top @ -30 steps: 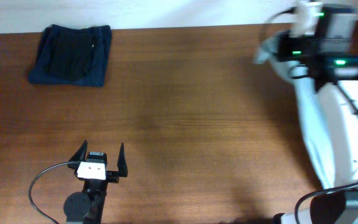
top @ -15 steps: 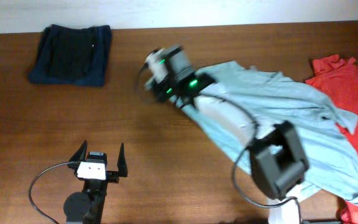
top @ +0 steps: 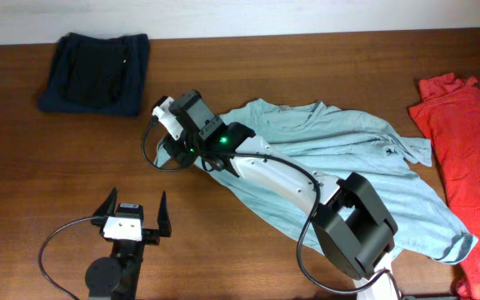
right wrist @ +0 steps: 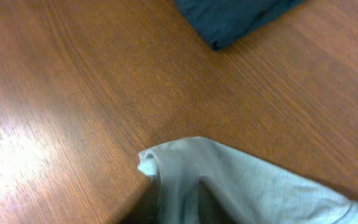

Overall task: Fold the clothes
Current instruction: 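Grasp the light blue T-shirt and drag it left onto the table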

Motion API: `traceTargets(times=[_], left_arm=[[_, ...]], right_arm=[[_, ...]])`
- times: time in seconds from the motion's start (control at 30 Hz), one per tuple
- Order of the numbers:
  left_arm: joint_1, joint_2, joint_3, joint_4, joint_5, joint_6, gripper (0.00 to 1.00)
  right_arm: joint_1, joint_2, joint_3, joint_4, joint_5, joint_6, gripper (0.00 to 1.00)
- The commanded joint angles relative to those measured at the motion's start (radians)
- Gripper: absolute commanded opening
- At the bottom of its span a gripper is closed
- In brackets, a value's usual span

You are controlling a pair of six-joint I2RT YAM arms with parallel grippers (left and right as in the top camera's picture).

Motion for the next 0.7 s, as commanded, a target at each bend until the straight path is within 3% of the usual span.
traceTargets(times=[0.0, 0.03, 0.07, 0.13, 0.23, 0.37, 0.53, 0.67], left_arm=[[-0.005, -0.008, -0.006, -0.001, -0.003, 0.019, 0.99], [-0.005, -0.008, -0.006, -0.001, -0.003, 0.019, 0.99], [-0.005, -0.008, -0.006, -0.001, -0.003, 0.019, 0.99], [-0.005, -0.008, -0.006, -0.001, -0.003, 0.019, 0.99], [-0.005, -0.008, -0.006, -0.001, -0.003, 0.019, 0.99], [-0.005, -0.008, -0.006, -0.001, -0.003, 0.019, 0.99], [-0.005, -0.008, -0.006, -0.001, -0.003, 0.019, 0.99], [-0.005, -0.008, -0.006, -0.001, -0.003, 0.019, 0.99]], right_arm=[[0.003, -0.034, 0.015, 0.004, -0.019, 0.005, 0.5], [0.002, -0.053, 0.015, 0.004, -0.019, 0.005, 0.62], [0.001, -0.063, 0.016, 0.004, -0.019, 0.004, 0.64], [-0.014, -0.14, 0.016, -0.008, -0.018, 0.004, 0.83], [-0.053, -0.234, 0.016, -0.059, 0.006, 0.005, 0.92], [-0.174, -0.389, 0.015, -0.192, 0.046, 0.022, 1.0], [-0.474, -0.574, 0.015, -0.438, 0.045, 0.1, 0.99], [-0.663, -0.604, 0.015, -0.58, 0.045, 0.099, 0.99]])
